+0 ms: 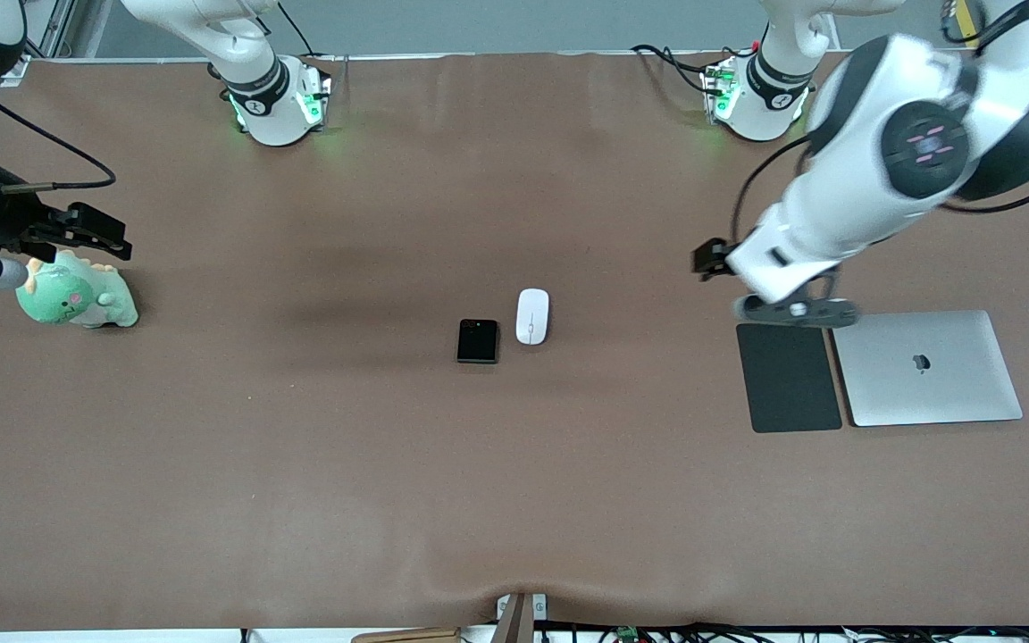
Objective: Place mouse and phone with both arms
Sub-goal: 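Reach the left gripper down over the white mouse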
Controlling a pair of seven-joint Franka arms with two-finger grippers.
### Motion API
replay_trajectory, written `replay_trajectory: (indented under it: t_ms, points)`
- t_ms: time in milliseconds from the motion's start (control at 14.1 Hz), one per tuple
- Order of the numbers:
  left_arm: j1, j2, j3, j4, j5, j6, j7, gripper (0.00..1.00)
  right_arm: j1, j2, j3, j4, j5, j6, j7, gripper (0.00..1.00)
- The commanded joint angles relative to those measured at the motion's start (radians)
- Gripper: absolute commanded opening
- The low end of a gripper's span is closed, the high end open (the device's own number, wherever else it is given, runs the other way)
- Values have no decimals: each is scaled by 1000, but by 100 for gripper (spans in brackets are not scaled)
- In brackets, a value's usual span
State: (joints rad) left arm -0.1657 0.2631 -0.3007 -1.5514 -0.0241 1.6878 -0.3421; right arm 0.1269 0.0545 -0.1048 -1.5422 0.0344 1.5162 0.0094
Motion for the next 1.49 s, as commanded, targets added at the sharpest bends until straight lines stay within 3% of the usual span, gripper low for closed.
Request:
replay_trajectory:
  t_ms: [0, 637, 991, 1415]
  points:
    - [-102, 102, 2, 8, -2, 94, -40, 100, -3, 4, -1, -3, -4, 7, -6, 100]
    - [-334, 415, 5, 16, 161, 432, -440, 100, 19, 7, -1, -3, -4, 15, 6, 100]
    - [-406, 504, 12, 24, 228, 538, -529, 100, 16, 16, -1, -1, -4, 16, 6, 100]
    - [-413, 551, 11, 25, 286, 561, -545, 100, 22, 22, -1, -1, -4, 28, 6, 100]
